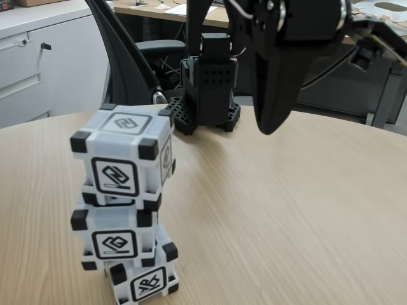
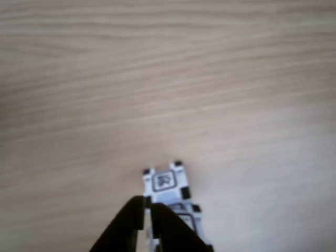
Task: Stack cubes from left to right.
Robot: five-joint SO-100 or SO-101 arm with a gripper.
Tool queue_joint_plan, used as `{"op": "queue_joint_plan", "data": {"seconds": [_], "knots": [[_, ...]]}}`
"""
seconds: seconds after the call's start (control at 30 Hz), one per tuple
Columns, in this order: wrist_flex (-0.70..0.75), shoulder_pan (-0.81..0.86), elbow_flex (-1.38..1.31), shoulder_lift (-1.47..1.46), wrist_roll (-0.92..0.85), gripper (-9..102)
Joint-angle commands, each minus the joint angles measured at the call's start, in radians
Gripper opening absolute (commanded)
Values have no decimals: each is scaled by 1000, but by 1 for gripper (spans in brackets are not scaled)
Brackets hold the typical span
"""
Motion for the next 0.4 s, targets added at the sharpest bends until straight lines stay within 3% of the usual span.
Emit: {"op": "queue_joint_plan", "data": {"seconds": [0.0,0.37], "knots": [[15,8,-8,54,5,0],[12,-3,-18,52,-18,0]]}}
